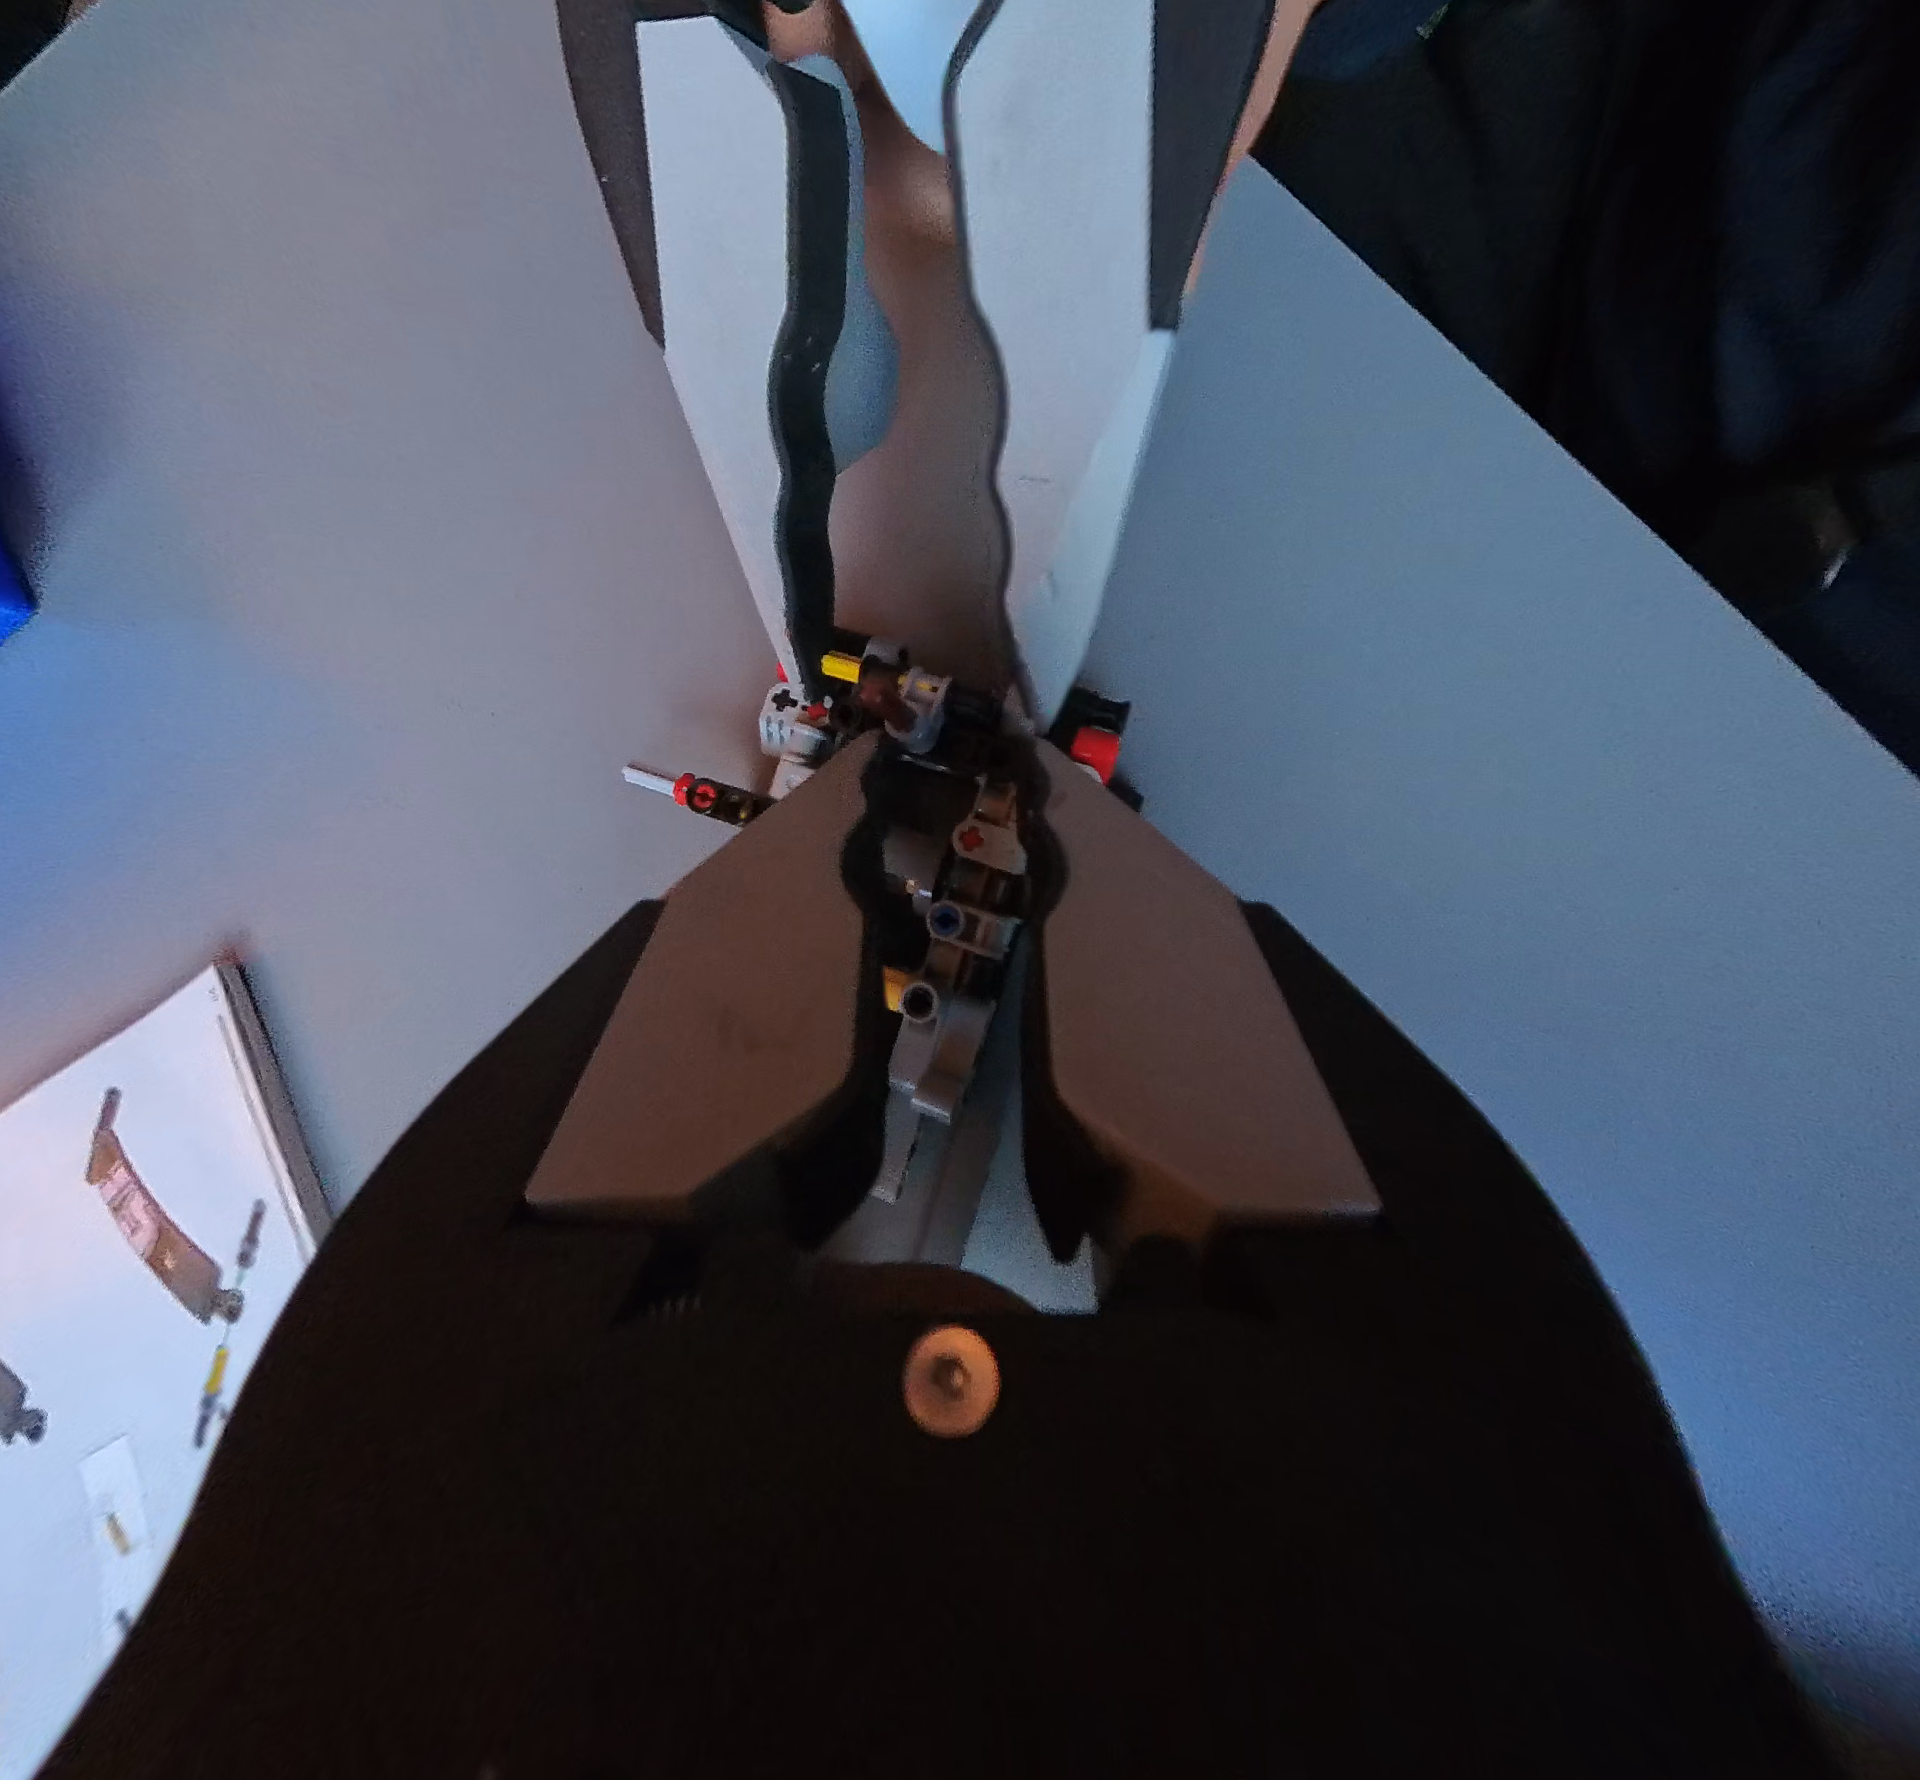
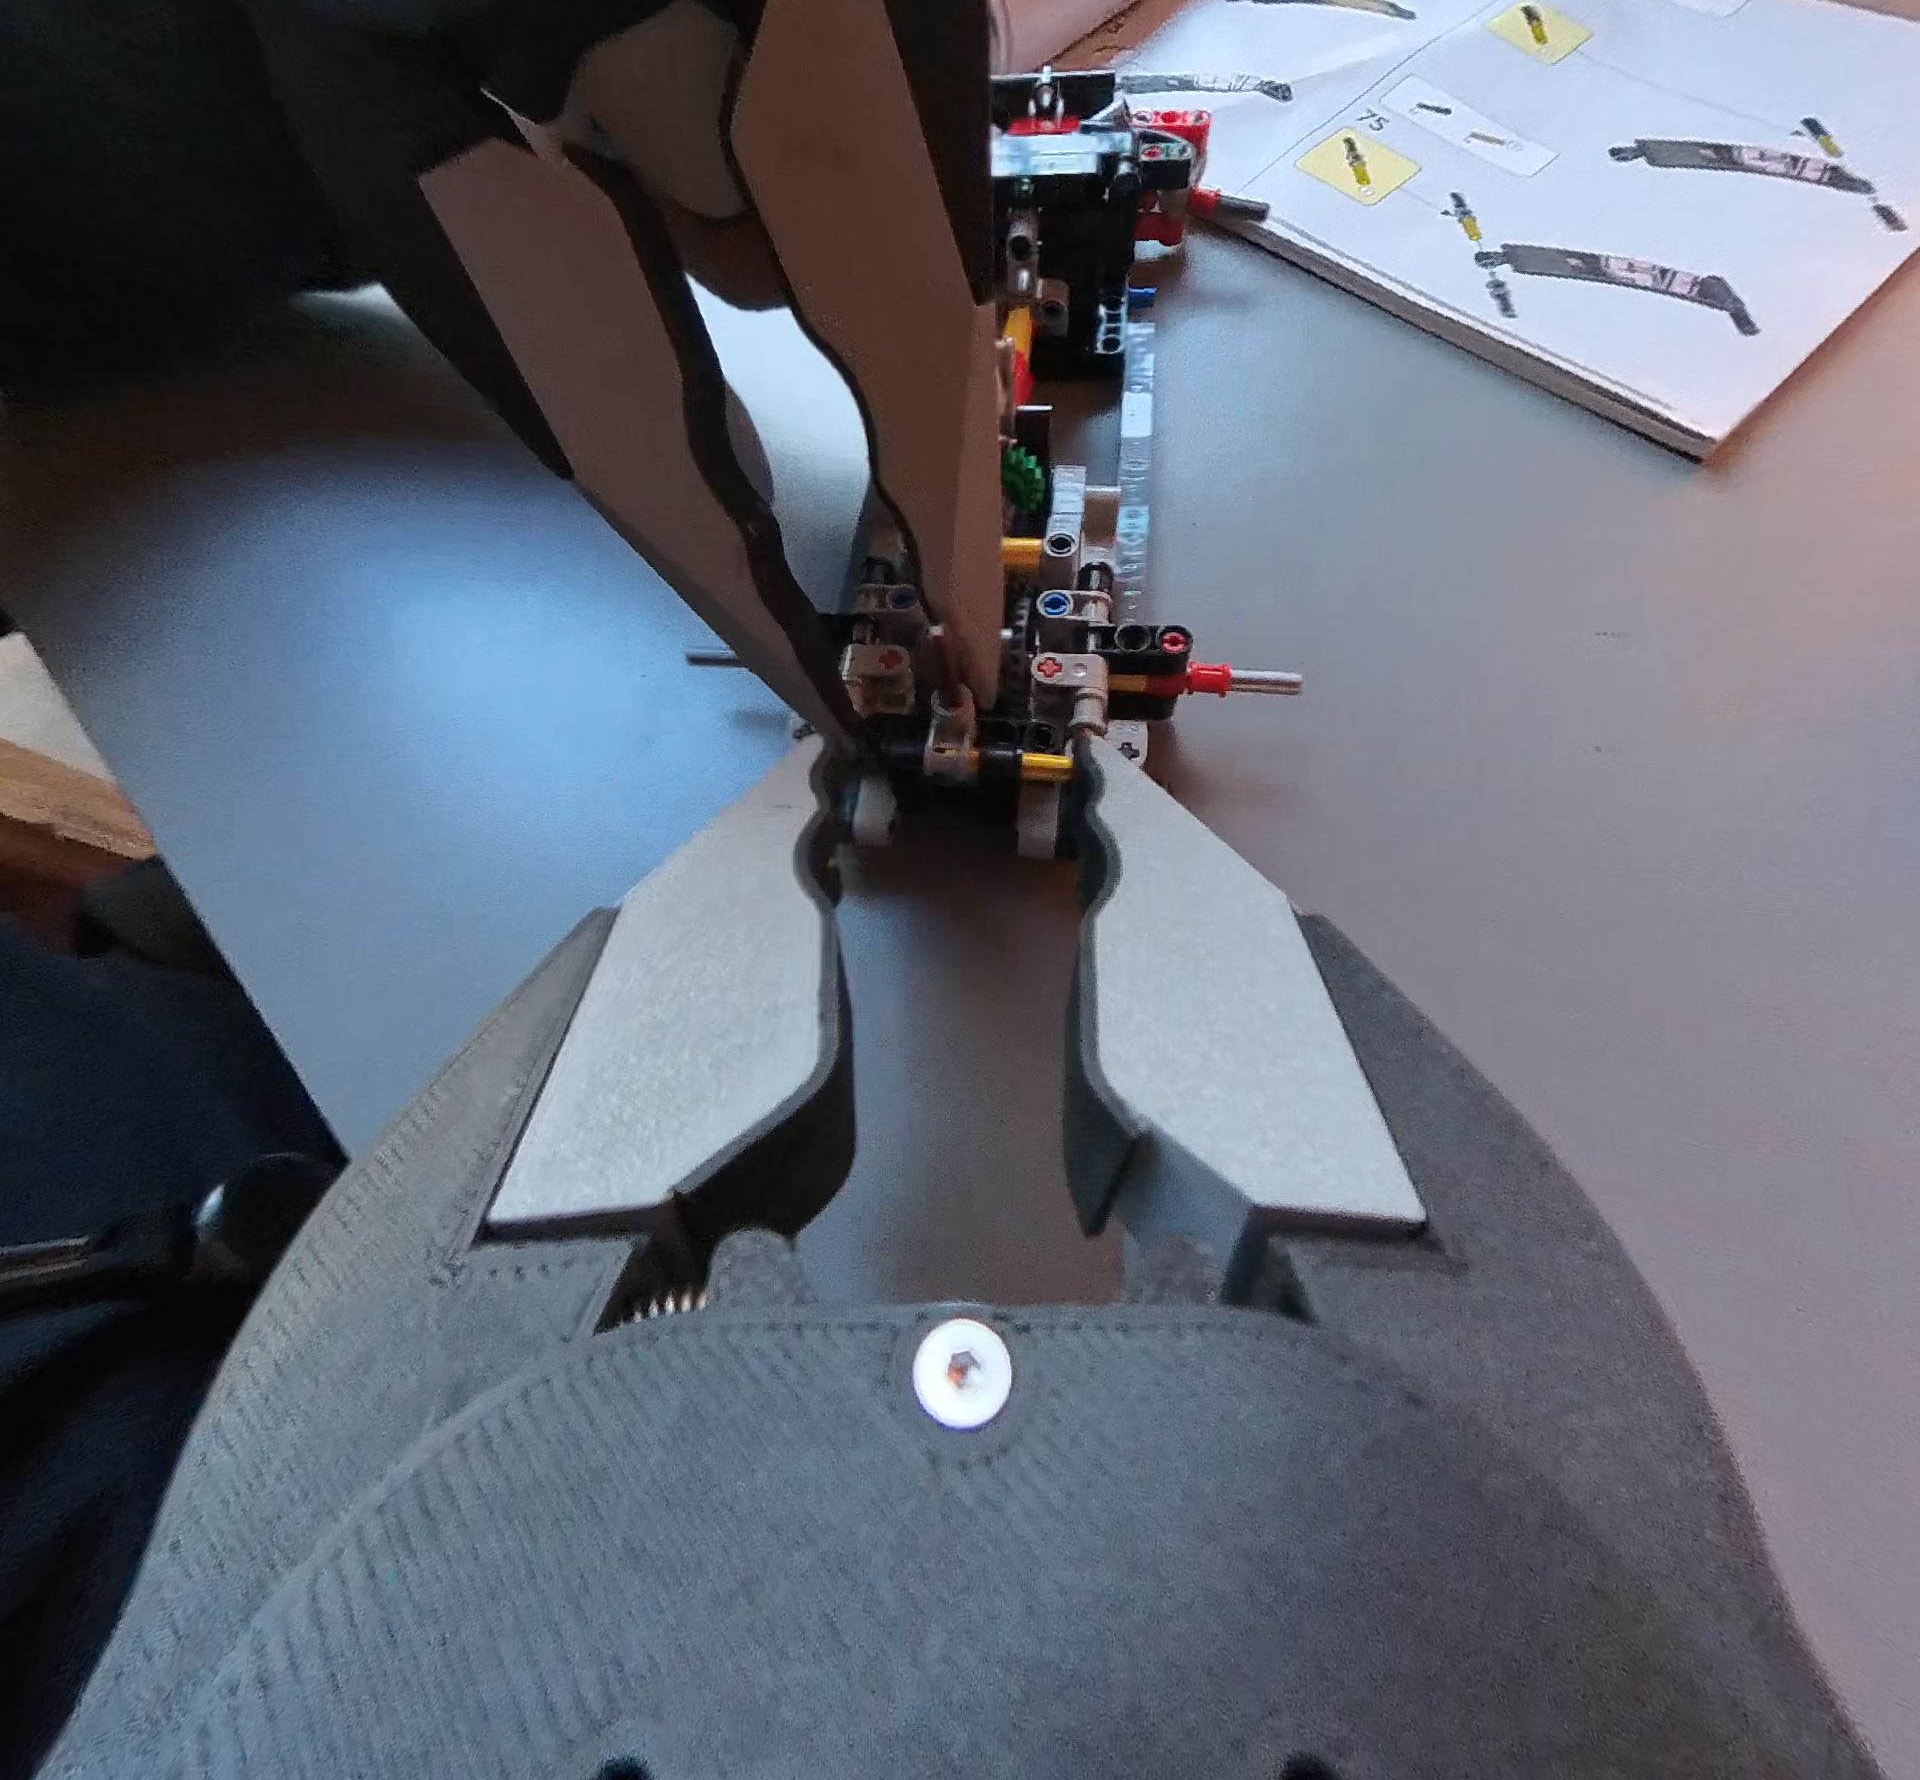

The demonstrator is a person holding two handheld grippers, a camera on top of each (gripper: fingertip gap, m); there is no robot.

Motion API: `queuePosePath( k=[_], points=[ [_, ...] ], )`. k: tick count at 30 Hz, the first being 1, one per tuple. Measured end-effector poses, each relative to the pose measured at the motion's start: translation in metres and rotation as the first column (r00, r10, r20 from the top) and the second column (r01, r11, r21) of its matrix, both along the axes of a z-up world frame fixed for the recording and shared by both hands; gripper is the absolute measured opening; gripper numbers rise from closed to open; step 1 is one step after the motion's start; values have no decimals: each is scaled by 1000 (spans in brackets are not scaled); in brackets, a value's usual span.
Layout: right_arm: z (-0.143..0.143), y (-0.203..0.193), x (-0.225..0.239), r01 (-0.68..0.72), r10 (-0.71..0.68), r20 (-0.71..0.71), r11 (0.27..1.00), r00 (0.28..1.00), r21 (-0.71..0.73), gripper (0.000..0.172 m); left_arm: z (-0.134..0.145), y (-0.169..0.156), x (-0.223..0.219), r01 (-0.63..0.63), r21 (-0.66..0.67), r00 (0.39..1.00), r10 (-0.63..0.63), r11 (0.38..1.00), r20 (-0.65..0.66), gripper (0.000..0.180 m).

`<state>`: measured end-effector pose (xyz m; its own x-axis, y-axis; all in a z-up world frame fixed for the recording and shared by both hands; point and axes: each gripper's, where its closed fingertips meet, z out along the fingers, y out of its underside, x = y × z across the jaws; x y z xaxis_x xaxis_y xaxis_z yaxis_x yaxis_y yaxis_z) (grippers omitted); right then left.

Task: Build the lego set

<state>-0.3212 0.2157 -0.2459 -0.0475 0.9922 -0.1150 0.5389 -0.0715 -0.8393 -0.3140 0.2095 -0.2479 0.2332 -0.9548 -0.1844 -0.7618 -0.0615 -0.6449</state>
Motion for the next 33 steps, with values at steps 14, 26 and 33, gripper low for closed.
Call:
queuePosePath(
  k=[14,26,33],
  points=[
    [6,9,26,60,-61,-42,998,997,-32,36,32,-11,-46,-46,12,995,47,999,-86,30],
    [-6,9,8,96,-103,32,982,994,161,46,7,5,-13,-3,38,995,7,999,-104,49],
    [-4,11,0,38,-41,18,987,999,155,38,0,15,-8,33,2,995,-33,999,-94,49]
  ],
)
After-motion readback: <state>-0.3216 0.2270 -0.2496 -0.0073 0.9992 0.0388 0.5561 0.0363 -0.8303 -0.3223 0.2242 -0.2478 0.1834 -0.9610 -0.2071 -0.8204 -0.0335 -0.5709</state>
